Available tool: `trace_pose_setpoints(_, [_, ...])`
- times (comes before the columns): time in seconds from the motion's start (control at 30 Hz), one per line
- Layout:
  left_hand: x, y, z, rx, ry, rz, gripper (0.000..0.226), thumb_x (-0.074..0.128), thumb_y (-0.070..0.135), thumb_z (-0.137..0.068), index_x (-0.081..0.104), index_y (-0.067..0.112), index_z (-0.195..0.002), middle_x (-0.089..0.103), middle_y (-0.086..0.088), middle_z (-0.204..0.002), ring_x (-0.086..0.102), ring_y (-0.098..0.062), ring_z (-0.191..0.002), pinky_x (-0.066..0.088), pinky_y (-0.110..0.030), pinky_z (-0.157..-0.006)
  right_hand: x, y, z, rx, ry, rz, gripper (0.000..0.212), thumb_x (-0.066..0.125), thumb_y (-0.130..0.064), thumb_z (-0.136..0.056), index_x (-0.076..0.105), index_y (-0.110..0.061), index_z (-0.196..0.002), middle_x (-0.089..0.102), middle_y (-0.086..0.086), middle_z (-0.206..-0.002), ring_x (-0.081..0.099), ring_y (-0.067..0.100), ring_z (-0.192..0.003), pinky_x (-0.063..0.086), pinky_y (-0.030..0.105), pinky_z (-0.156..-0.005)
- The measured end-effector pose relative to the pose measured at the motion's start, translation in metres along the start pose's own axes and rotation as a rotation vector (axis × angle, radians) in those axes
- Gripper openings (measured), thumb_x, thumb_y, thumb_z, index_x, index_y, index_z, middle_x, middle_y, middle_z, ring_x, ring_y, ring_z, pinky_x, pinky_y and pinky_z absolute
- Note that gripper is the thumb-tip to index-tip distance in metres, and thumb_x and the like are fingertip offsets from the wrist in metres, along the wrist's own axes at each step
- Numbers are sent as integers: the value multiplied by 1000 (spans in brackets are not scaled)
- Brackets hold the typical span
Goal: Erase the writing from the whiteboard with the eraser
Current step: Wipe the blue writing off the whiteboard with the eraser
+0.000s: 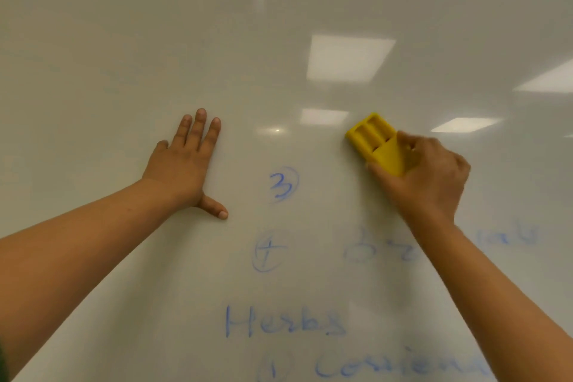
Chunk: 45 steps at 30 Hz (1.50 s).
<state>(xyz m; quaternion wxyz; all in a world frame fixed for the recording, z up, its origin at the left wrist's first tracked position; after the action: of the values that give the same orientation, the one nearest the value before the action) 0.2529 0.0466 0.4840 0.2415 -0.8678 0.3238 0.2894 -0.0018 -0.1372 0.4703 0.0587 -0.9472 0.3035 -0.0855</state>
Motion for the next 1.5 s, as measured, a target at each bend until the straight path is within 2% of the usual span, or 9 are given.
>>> trace_pose_setpoints(0.1, [-1,0,0,10,14,9,154,61,85,-43,-32,13,-142,-34,-12,-151,-18,-28,-144,21,-43,-114,10,-20,-20,157,30,-46,59,69,-49,-64,61,-19,-115,65,6,-107,58,29,-99,32,37,-93])
trace_pose_setpoints(0.37, [2,0,0,10,17,24,153,63,83,-44,-31,13,-143,-33,-12,-152,-18,-28,-145,23,-44,-113,7,-19,53,-392,-118,37,49,60,-50,-68,64,-20,-107,66,2,-89,62,27,-75,28,38,-93])
trace_pose_setpoints(0.5, [4,0,0,6,23,8,153,62,84,-45,-31,13,-143,-32,-12,-152,-17,-28,-145,23,-43,-113,1,-6,19,-231,-92,80,54,58,-55,-68,64,-19,-108,65,5,-89,61,29,-80,29,39,-95])
trace_pose_setpoints(0.6, [3,0,-1,4,24,16,153,63,83,-45,-30,13,-144,-32,-12,-152,-18,-28,-145,21,-44,-114,14,-33,-20,-47,-50,-15,56,62,-50,-65,62,-20,-111,65,6,-100,59,29,-94,32,41,-95])
trace_pose_setpoints(0.67, [3,1,-1,7,25,21,154,64,83,-44,-31,13,-144,-32,-12,-152,-18,-28,-145,22,-44,-114,25,-57,-30,-53,-68,-43,55,63,-48,-64,63,-20,-112,65,6,-102,58,30,-95,32,40,-94])
trace_pose_setpoints(0.9, [5,-2,-1,16,28,37,153,64,82,-45,-30,13,-144,-32,-12,-152,-18,-29,-144,22,-45,-114,30,-73,36,-480,-182,0,50,66,-45,-61,65,-20,-104,66,1,-88,61,28,-77,26,39,-93])
trace_pose_setpoints(1.0, [6,-2,-1,15,29,29,153,62,84,-45,-30,13,-144,-32,-12,-152,-18,-29,-144,22,-45,-114,15,-52,44,-540,-212,47,47,60,-46,-64,65,-22,-105,66,-1,-89,62,26,-76,26,41,-96])
trace_pose_setpoints(1.27, [7,-3,-1,15,28,32,152,60,85,-45,-31,14,-143,-34,-11,-151,-20,-28,-144,19,-45,-115,31,-74,-19,-136,-143,-41,50,73,-41,-68,62,-22,-113,64,6,-103,56,29,-98,25,39,-97])
trace_pose_setpoints(1.5, [6,-4,1,22,38,53,151,63,83,-46,-29,14,-144,-32,-11,-152,-19,-28,-144,20,-47,-115,30,-83,53,-512,-237,-7,48,67,-40,-61,65,-21,-106,65,0,-90,61,27,-79,24,41,-95])
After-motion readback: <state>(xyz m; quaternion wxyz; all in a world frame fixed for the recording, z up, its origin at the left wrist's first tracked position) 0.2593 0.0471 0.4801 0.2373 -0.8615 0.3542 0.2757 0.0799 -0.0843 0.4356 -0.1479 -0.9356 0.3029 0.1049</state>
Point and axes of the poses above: each hand's wrist, its own z-axis away from the middle knuckle, its own x-axis out of the palm, y = z × x, the point moved 1 cm from there along -z, towards the middle knuckle
